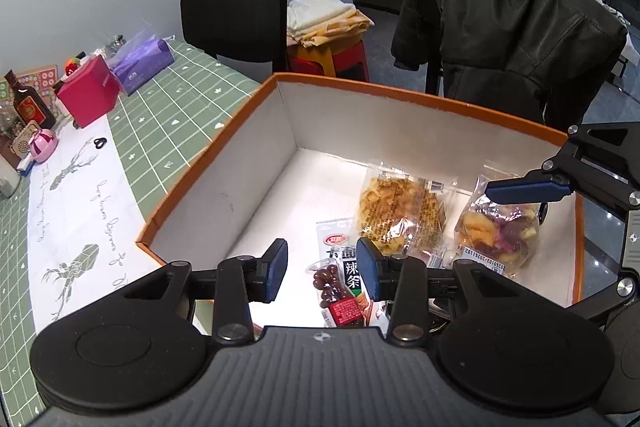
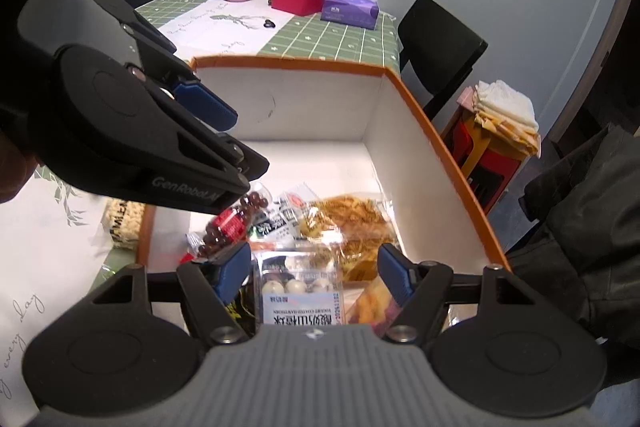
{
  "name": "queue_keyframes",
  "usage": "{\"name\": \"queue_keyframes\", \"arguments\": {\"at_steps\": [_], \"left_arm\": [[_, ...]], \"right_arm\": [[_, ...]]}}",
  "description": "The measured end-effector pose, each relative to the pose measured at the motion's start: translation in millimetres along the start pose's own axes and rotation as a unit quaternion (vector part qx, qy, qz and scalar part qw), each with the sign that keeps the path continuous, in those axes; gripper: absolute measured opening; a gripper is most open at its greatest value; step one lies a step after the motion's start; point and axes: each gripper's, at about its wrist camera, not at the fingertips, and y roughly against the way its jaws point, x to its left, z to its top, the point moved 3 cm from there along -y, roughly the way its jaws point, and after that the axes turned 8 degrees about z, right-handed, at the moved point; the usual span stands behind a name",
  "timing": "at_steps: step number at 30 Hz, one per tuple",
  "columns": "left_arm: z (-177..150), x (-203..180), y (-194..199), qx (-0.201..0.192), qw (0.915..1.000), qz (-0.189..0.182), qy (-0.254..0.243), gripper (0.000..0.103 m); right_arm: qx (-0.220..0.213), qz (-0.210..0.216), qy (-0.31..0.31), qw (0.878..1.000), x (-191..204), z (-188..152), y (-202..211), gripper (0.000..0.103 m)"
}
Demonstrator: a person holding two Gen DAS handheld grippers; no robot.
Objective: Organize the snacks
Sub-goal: 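Move both open tools back toward the remaining snacks on the table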
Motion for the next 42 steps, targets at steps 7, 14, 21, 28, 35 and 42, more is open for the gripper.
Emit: {"name": "queue_keyframes", "arguments": {"at_steps": [7, 14, 21, 28, 35, 42], "left_arm": [[2.0, 19.8, 24.6, -0.022, 0.9996, 0.009, 0.018, 0.047], [0.9, 47.9, 56.9, -0.047, 0.9977, 0.027, 0.04, 0.048], [-5.6, 80.6, 99.4, -0.077, 0.9938, 0.05, 0.063, 0.051], [-30.3, 112.2, 122.9, -0.084, 0.9909, 0.078, 0.071, 0.051], [-67.7, 154.7, 124.9, -0.08, 0.9864, 0.091, 0.112, 0.053], [-125.5, 191.6, 105.3, -0.045, 0.9826, 0.096, 0.153, 0.054]], "right_arm": [[-0.017, -0.005, 0.018, 1.0, 15.8, 19.9, 15.8, 0.069], [-0.037, -0.009, 0.044, 0.998, 40.1, 42.8, 38.1, 0.069], [-0.06, -0.007, 0.073, 0.995, 69.5, 65.6, 58.4, 0.069], [-0.079, 0.011, 0.086, 0.993, 102.3, 82.9, 61.0, 0.069], [-0.071, 0.038, 0.103, 0.991, 135.7, 83.2, 42.3, 0.069], [-0.051, 0.058, 0.108, 0.991, 152.1, 75.5, 12.5, 0.069]]}}
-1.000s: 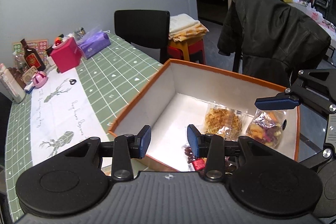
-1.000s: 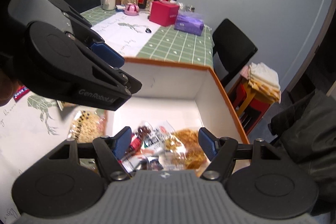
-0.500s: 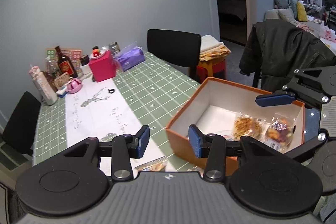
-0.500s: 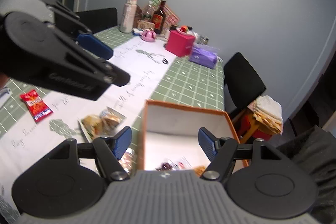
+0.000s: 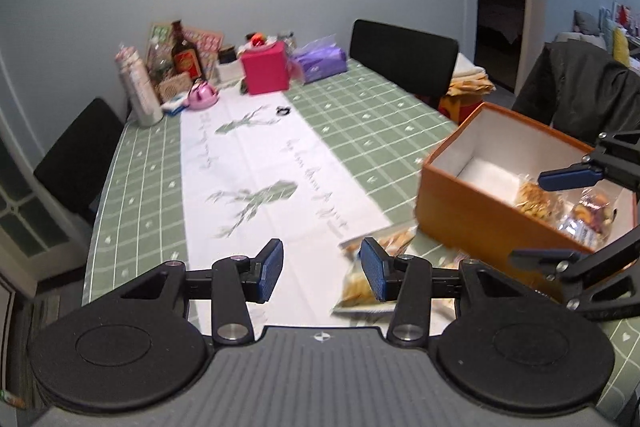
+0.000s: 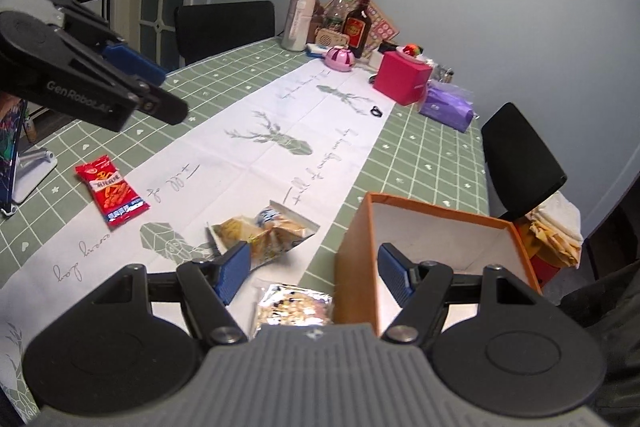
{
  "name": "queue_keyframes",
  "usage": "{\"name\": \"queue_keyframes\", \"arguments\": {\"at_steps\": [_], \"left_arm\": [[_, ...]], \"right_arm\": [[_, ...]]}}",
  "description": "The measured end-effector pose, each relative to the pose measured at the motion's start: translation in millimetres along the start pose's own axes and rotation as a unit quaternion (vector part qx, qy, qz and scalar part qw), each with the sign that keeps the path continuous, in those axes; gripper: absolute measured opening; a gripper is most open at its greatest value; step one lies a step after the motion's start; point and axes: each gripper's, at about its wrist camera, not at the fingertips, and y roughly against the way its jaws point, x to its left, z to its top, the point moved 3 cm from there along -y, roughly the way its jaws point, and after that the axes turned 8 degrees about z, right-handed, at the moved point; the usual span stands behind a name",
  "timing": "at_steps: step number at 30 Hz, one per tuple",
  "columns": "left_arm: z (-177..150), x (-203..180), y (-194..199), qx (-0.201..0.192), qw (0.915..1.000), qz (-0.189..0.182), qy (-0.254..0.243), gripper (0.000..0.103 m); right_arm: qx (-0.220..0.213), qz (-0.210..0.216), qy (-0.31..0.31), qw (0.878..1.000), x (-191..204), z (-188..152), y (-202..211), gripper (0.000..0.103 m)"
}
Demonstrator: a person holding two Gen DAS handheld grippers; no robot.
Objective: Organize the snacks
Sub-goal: 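Move both open tools back toward the remaining snacks on the table, then grasp the red spicy snack packet with the left tool while the right tool grasps the blue-labelled cookie bag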
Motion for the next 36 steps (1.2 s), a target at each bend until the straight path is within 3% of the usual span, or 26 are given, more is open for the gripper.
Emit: {"name": "queue_keyframes", "arguments": {"at_steps": [4, 10, 13, 15, 19, 22, 26, 28, 31, 33, 36], "left_arm": [[-23.3, 20.3, -7.0, 0.013, 0.9998, 0.005, 0.017, 0.054], [-51.3, 35.4, -24.1, 0.04, 0.9992, 0.002, 0.005, 0.054], [-62.4, 35.6, -33.9, 0.052, 0.998, 0.004, -0.036, 0.054], [-70.6, 31.2, -41.3, 0.057, 0.9937, 0.012, -0.095, 0.054], [-88.0, 19.6, -54.7, 0.079, 0.9746, 0.006, -0.21, 0.054], [-104.8, 14.2, -67.8, 0.102, 0.9531, -0.025, -0.284, 0.061], [-118.4, 20.0, -87.5, 0.142, 0.932, -0.067, -0.327, 0.062], [-121.4, 24.2, -98.2, 0.167, 0.9212, -0.072, -0.344, 0.073], [-124.6, 29.7, -112.8, 0.214, 0.9019, -0.095, -0.363, 0.08], [-124.1, 32.8, -119.5, 0.223, 0.8969, -0.107, -0.366, 0.08], [-119.3, 37.1, -126.8, 0.212, 0.899, -0.112, -0.366, 0.08]], "right_arm": [[0.006, 0.011, -0.008, 1.0, 4.8, -6.1, -16.1, 0.069], [0.022, 0.024, -0.018, 0.999, 11.2, -18.1, -40.5, 0.069], [0.029, 0.031, -0.023, 0.999, 13.2, -24.9, -50.6, 0.069], [0.033, 0.036, -0.022, 0.999, 14.5, -28.8, -55.4, 0.069], [0.034, 0.041, -0.024, 0.998, 13.2, -32.8, -61.2, 0.069], [0.036, 0.043, -0.027, 0.998, 10.7, -34.5, -64.8, 0.069], [0.041, 0.049, -0.027, 0.998, 11.5, -38.2, -69.1, 0.069], [0.046, 0.051, -0.023, 0.997, 12.9, -39.3, -71.9, 0.069], [0.048, 0.053, -0.023, 0.997, 13.4, -38.3, -75.1, 0.069], [0.047, 0.055, -0.026, 0.997, 13.1, -37.2, -77.0, 0.069], [0.048, 0.061, -0.027, 0.997, 13.1, -35.8, -79.2, 0.069]]}}
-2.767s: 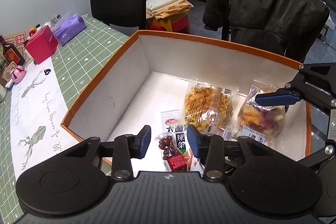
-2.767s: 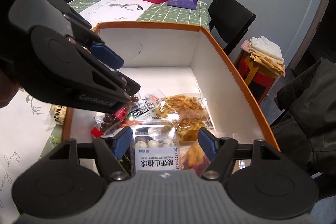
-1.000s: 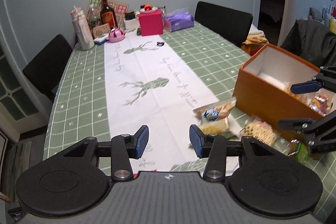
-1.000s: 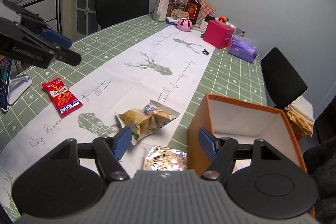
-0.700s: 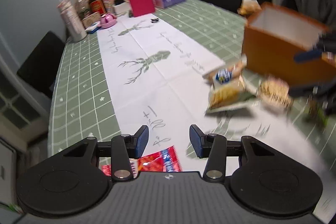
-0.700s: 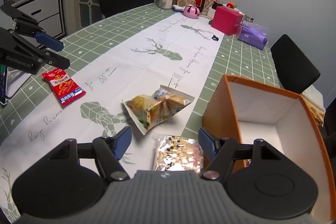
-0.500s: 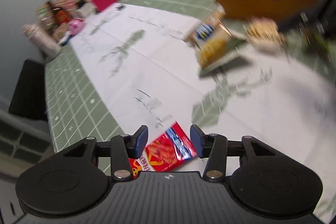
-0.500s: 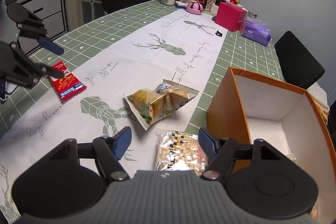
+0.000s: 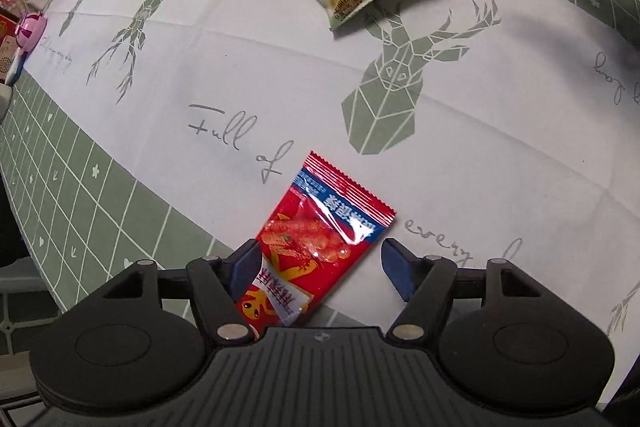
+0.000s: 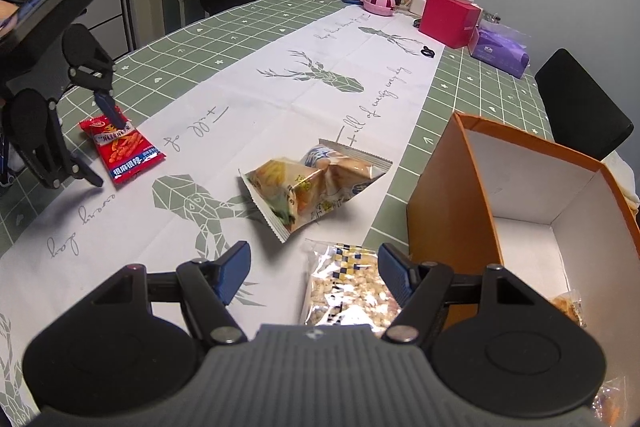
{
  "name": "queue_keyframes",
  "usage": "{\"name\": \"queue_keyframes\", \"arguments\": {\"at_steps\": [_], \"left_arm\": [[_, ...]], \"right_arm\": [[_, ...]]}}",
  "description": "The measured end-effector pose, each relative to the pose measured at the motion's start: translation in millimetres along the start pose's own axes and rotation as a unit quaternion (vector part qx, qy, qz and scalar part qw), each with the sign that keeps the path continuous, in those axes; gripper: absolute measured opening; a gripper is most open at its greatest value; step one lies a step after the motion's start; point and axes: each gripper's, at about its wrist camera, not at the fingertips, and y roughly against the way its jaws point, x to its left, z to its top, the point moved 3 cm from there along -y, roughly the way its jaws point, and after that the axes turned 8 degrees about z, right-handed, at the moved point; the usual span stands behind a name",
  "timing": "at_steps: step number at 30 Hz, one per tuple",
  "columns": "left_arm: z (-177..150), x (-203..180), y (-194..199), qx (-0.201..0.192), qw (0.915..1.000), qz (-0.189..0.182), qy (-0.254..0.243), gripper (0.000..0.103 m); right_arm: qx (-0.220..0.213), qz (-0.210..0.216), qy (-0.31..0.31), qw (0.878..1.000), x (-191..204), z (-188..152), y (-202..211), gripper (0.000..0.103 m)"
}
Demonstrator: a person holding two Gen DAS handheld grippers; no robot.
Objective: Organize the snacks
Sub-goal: 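Grasp the red spicy snack packet with the left tool while the right tool grasps the blue-labelled cookie bag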
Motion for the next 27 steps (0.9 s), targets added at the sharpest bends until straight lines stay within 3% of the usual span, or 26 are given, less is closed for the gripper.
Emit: {"name": "queue_keyframes", "arguments": {"at_steps": [2, 6, 8, 10, 13, 20, 27], "left_arm": [[-0.6, 3.2, -4.1, 0.001, 0.9999, -0.011, -0.003, 0.081], [-2.1, 12.2, -11.0, -0.008, 0.9997, -0.024, -0.008, 0.094], [-3.5, 19.0, -15.6, -0.004, 0.9994, -0.031, 0.012, 0.103], [-5.8, 28.8, -25.3, 0.024, 0.9973, -0.036, 0.059, 0.103], [-11.7, 39.6, -33.4, 0.055, 0.9859, -0.078, 0.137, 0.103], [-10.4, 13.6, -18.9, 0.024, 0.9851, -0.095, 0.141, 0.103], [-2.2, -16.0, 4.1, -0.028, 0.9782, -0.076, 0.191, 0.072]], "right_arm": [[0.001, 0.003, 0.0, 1.0, -0.1, -0.3, -0.6, 0.069], [0.004, 0.005, -0.003, 1.0, -1.8, -0.7, -3.4, 0.069], [0.004, 0.005, -0.008, 1.0, -4.0, -0.6, -4.7, 0.069], [0.002, 0.006, -0.016, 1.0, -6.9, 0.4, -5.8, 0.069], [-0.009, 0.009, -0.033, 0.999, -12.0, 4.5, -7.4, 0.075], [-0.029, 0.026, -0.069, 0.997, -13.8, 16.1, -16.1, 0.079], [-0.038, 0.036, -0.102, 0.993, -8.7, 25.1, -31.2, 0.079]]}}
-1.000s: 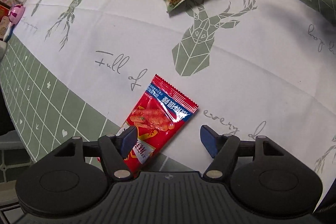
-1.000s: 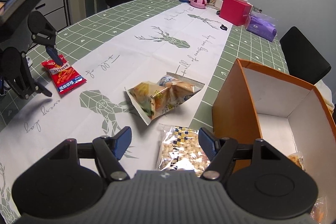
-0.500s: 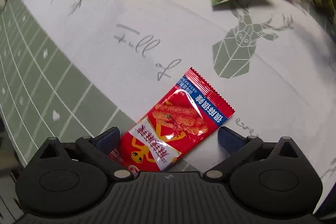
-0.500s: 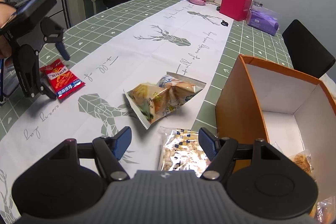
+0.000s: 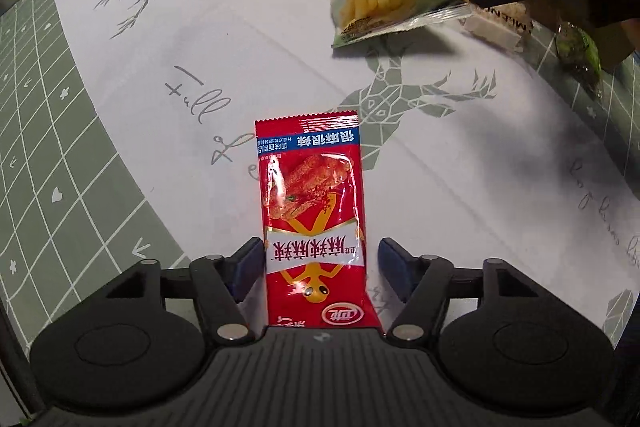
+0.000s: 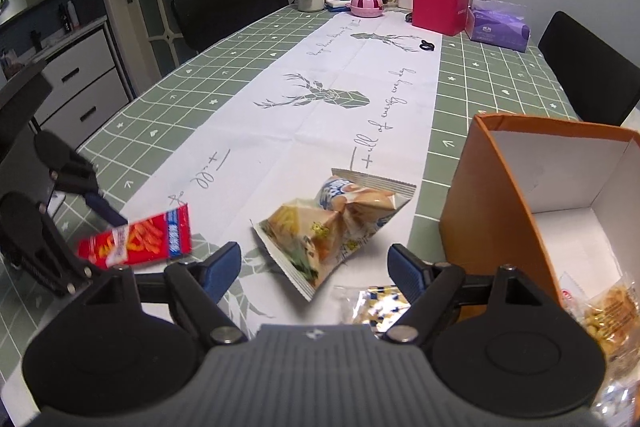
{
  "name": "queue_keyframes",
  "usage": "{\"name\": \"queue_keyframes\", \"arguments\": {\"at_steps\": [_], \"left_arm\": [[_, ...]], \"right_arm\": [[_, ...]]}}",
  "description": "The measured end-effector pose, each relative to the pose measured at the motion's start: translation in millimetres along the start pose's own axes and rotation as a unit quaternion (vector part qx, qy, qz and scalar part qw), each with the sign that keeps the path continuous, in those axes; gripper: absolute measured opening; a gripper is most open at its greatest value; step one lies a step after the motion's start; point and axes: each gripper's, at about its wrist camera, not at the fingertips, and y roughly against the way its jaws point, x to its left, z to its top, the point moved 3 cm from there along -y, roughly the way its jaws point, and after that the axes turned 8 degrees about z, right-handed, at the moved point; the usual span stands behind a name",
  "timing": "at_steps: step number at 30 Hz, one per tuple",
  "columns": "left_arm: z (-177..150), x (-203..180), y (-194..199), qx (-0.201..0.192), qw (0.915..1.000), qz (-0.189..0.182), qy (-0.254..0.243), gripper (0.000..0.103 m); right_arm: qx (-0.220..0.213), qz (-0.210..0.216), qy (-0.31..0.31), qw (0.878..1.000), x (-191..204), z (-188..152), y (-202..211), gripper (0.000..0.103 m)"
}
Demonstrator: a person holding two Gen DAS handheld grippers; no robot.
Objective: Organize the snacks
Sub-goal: 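Grasp the red spicy snack packet with the left tool while the right tool grasps the blue-labelled cookie bag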
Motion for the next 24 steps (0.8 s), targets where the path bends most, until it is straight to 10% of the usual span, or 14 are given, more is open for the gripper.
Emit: {"name": "queue_keyframes", "arguments": {"at_steps": [13, 24], "left_arm": [[-26.0, -16.5, 14.1, -0.091, 0.9824, 0.049, 0.155, 0.066], [-31.5, -24.7, 14.0, -0.121, 0.9748, 0.065, 0.176, 0.074]], "right_arm": [[-0.002, -0.006, -0.201, 0.98, -25.7, 19.4, -56.9, 0.079], [-0.008, -0.038, -0.226, 0.973, -33.4, 15.3, -85.6, 0.078]]}}
